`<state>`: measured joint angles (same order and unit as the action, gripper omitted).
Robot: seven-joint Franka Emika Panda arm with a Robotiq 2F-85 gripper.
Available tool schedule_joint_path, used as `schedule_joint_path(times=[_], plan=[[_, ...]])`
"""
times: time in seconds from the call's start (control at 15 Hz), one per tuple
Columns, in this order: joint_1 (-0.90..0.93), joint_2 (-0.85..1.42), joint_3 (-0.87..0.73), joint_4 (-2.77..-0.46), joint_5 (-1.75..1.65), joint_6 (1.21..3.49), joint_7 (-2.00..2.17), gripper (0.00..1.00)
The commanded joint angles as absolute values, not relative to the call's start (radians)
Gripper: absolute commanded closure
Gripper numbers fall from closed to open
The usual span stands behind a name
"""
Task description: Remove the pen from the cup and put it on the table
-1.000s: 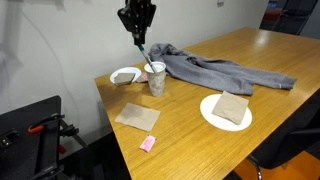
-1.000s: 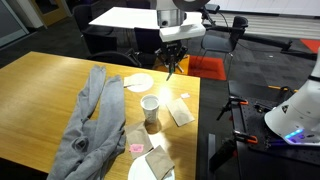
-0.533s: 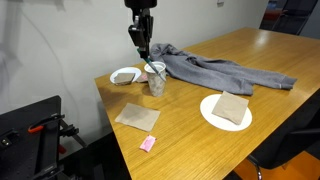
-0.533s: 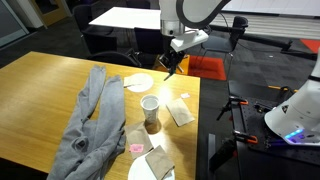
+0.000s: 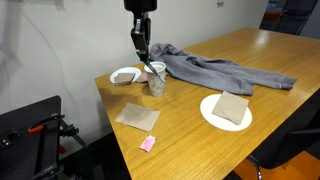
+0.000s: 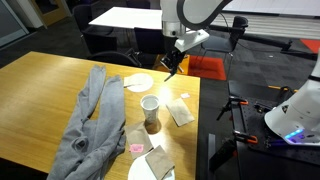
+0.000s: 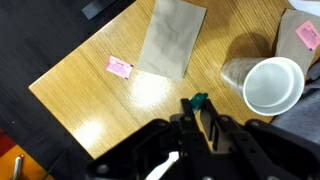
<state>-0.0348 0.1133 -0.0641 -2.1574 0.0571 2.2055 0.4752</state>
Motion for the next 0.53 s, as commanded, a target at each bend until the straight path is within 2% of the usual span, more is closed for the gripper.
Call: schedule_joint_path(times=[0.0,0.07,0.13,0.47], plan=[[-0.033,0.113,-0.067,-2.155,0.057,2.202,0.475,0.85],[-0.033,0.113,-0.067,-2.155,0.057,2.202,0.475,0.85],[-0.033,0.113,-0.067,-2.155,0.057,2.202,0.475,0.96],[-0.065,0.122,-0.081,-2.123,0.075,2.156,0.316,0.96]])
